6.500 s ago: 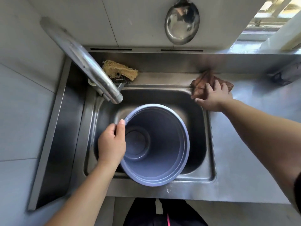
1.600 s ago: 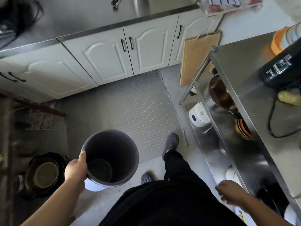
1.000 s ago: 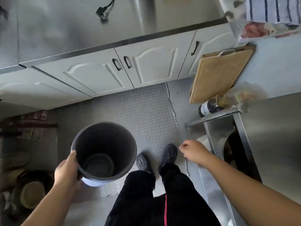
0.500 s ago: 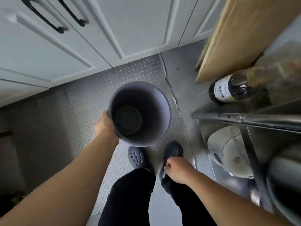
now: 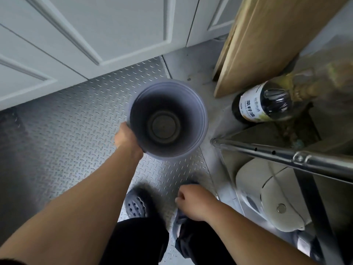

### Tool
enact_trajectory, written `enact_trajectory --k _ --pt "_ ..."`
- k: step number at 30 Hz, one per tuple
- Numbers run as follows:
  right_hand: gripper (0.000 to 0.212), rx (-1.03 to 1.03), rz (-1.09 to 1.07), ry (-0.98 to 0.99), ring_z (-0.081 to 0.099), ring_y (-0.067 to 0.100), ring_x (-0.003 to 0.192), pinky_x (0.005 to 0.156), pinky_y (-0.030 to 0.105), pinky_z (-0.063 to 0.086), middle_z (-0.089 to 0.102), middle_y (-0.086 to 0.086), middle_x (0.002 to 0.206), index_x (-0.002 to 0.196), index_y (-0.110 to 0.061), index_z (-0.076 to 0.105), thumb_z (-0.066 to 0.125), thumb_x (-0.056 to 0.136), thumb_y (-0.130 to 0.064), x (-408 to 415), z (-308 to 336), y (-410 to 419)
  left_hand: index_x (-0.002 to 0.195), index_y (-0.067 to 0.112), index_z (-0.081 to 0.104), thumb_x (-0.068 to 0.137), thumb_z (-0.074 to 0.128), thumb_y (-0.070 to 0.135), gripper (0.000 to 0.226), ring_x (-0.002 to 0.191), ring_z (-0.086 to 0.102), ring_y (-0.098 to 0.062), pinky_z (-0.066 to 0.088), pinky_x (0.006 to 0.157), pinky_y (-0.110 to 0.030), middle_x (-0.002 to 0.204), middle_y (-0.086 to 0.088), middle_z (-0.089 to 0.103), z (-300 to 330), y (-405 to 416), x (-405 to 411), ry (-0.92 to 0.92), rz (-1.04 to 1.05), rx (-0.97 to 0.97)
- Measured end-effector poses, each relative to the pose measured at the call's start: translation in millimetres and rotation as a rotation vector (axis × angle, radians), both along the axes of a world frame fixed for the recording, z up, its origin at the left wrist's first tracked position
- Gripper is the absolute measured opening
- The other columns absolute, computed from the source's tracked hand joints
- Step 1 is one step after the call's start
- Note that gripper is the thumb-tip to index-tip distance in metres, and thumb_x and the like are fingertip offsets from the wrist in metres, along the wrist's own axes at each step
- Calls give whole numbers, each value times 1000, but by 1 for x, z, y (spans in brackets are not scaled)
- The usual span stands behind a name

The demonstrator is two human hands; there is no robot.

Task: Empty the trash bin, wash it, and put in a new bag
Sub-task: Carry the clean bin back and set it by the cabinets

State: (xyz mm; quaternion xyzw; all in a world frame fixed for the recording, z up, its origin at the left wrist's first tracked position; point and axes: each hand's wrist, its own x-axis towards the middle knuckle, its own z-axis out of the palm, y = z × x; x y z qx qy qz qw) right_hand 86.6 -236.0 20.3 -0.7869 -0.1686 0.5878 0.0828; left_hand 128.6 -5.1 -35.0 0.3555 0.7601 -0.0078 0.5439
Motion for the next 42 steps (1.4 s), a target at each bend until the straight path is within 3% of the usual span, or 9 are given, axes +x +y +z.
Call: enact_trajectory --k 9,12,16,21,24,30,34,39,42 --pt "19 -7 -34 31 61 25 91 69 29 39 66 3 96 88 -19 61 49 89 -34 5 -14 0 75 19 58 85 41 26 21 61 51 -21 40 50 -25 69 -1 56 -26 -2 -8 41 -31 -20" --pt "22 -25 -50 32 61 25 89 69 31 43 67 3 94 90 -16 63 49 89 -33 4 -13 1 69 21 47 90 44 26 21 76 50 -28 42 60 -30 68 1 46 -24 5 -17 11 -118 -20" --pt "23 -43 -89 -20 60 23 83 65 30 40 66 2 88 87 -16 62 49 91 -34 -1 -2 0 66 25 40 93 43 29 27 88 47 -25 43 77 -38 69 4 42 -6 19 -49 86 -414 19" --pt "24 -99 -68 -100 51 24 77 64 30 33 51 -3 74 73 -19 48 48 94 -29 -30 46 -17 72 8 47 96 43 22 28 65 44 -23 45 61 -34 67 -6 44 63 3 -103 172 -1054 -148" --pt "23 -114 -35 -117 57 27 85 65 31 35 58 4 86 74 -20 46 45 95 -29 -60 96 -31 73 7 52 98 45 23 31 64 49 -19 46 61 -30 71 -5 53 120 -8 -138 181 -1217 -149" --pt "19 -169 28 -16 62 17 84 72 30 48 67 -1 89 83 -20 60 45 91 -29 -65 225 -44 66 12 51 100 42 32 40 65 49 -18 46 69 -30 70 -2 53 266 -11 -184 155 -1185 -121" --pt "28 -129 89 -63 57 12 68 57 25 39 60 -2 71 65 -21 53 49 91 -29 -53 315 -41 71 7 53 97 44 27 34 69 49 -21 43 67 -31 77 -7 54 368 -12 -221 129 -1167 -95" --pt "25 -43 187 -113 61 24 71 64 33 46 66 9 73 72 -8 61 52 88 -26 -44 397 -40 79 2 59 92 46 27 31 65 49 -18 43 59 -28 78 -5 57 460 -14 -287 172 -986 -49" --pt "26 -47 292 -82 51 19 58 58 31 40 57 6 64 61 -14 49 54 86 -22 -38 428 -52 74 5 55 91 46 26 28 64 47 -19 41 59 -30 75 -6 54 493 -32 -337 205 -781 -34"
